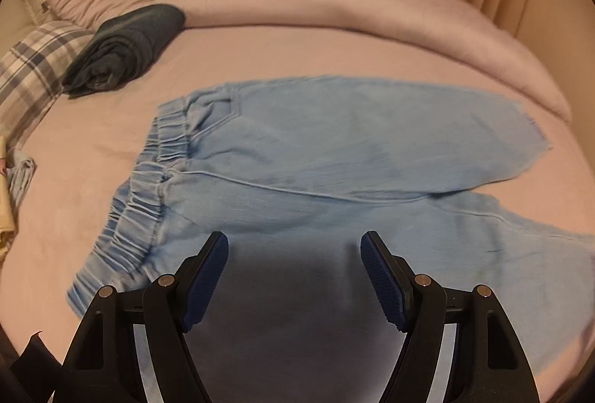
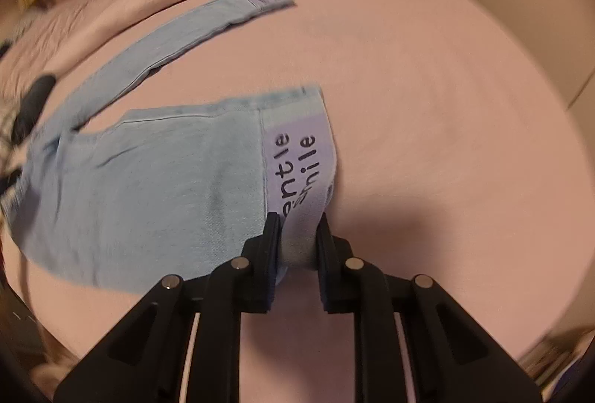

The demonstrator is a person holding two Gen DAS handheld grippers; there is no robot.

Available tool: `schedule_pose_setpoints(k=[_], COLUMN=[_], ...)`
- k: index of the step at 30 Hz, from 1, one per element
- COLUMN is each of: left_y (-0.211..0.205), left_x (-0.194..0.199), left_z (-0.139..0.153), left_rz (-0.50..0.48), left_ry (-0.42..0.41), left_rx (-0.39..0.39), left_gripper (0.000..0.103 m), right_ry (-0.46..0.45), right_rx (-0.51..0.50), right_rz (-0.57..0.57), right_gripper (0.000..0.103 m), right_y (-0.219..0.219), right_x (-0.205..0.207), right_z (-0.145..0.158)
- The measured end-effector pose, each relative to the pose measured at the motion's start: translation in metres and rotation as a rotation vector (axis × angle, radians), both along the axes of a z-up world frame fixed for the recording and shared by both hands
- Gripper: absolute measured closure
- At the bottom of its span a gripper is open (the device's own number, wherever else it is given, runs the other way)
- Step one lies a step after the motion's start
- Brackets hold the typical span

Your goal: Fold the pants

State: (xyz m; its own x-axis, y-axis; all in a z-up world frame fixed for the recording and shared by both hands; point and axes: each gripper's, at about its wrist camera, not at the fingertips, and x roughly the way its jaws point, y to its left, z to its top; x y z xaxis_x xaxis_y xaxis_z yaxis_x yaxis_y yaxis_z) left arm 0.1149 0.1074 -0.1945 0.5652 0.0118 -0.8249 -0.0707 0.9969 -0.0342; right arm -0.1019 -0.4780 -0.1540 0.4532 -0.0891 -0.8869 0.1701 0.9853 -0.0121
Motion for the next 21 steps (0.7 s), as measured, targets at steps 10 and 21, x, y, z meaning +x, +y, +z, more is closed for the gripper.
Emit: schedule_pose_setpoints(k=[10, 21], left_y=[0.042, 0.077], left_x=[-0.006, 0.077], left_z=[0.006, 0.023], left_rz=[0.029, -0.019], left_ry=[0.005, -0.033], left_rx=[-0.014, 0.029], left_gripper=[0.029, 0.029], right_ry=[0.153, -0.116], right_rx=[-0.184, -0.13], right_rz=[-0.006, 0.712], right_gripper=[0.07, 0.06], right_y=[0.001, 0.208], right_x=[0.032, 0.208], right_z=[-0.001, 0.015])
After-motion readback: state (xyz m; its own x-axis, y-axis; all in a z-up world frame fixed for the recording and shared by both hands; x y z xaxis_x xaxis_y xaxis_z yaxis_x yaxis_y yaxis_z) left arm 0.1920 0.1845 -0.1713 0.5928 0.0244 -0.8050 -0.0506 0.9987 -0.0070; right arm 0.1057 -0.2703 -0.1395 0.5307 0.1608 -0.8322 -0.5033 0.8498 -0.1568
